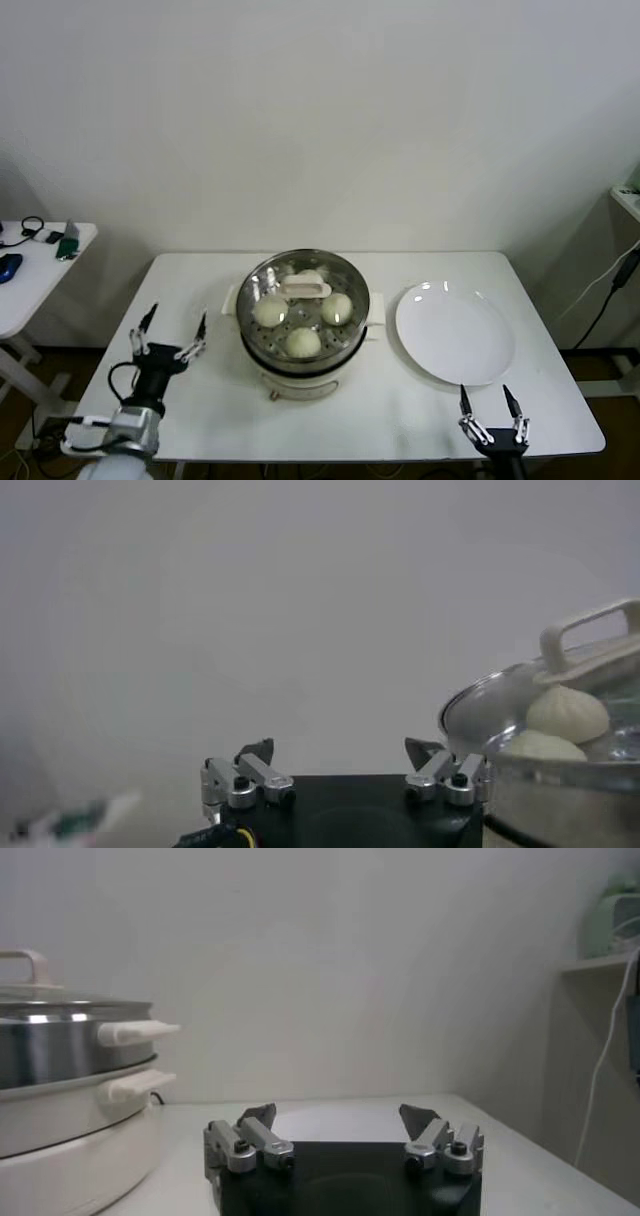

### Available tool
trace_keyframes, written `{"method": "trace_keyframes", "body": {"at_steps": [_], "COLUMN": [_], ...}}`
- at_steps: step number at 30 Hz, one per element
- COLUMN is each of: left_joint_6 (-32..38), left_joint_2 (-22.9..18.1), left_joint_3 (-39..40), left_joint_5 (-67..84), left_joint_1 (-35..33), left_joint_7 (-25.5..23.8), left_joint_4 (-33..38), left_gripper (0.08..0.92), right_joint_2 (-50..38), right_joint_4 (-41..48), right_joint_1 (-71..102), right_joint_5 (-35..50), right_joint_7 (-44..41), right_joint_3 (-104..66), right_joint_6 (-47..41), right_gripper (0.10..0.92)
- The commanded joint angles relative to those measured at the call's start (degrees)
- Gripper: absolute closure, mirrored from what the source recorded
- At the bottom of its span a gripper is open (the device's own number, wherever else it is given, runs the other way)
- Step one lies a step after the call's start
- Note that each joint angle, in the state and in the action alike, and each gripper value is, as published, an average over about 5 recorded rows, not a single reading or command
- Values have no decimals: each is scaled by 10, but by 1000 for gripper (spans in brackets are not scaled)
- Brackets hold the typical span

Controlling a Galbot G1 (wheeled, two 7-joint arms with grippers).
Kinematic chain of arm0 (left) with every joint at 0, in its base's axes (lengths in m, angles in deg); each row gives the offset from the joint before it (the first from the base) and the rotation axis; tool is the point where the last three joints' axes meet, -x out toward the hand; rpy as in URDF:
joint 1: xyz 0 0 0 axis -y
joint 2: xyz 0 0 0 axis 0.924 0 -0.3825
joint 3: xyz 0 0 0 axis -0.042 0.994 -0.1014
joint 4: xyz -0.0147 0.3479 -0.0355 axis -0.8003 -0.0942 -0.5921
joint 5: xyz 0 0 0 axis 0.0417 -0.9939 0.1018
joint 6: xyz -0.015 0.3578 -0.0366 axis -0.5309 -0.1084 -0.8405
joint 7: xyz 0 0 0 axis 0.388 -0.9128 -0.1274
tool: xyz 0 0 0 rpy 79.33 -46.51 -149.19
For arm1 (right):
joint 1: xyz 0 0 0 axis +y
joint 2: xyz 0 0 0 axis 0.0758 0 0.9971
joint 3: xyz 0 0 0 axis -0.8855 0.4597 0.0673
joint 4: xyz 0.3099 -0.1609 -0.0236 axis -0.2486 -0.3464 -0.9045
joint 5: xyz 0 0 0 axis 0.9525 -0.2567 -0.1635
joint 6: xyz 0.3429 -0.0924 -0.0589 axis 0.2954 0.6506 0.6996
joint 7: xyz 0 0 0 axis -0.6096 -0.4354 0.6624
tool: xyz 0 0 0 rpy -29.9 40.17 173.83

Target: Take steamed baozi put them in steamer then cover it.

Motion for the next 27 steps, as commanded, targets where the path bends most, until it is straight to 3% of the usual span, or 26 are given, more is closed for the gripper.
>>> {"method": "trace_keyframes", "body": {"at_steps": [1,7,27], "left_joint_6": [171,194,202], "left_joint_2": [-17,-27,-36], "left_joint_3": [-28,-6,12], "left_joint_5": [190,167,150], "left_joint_1": [-44,-49,-65], "left_joint_7": [-31,-39,-54], "left_joint_4": [-125,-153,-140], "left_gripper": [177,177,177], "right_joint_2": [-3,-9,-15], "right_joint_4": [0,1,-3], "right_joint_1": [2,1,2], "right_joint_5": [-2,-1,3], "right_joint_7": [-3,-5,-4], "right_joint_3": [6,8,8], "right_joint_6": [-4,-5,3], "right_gripper": [203,203,203]}}
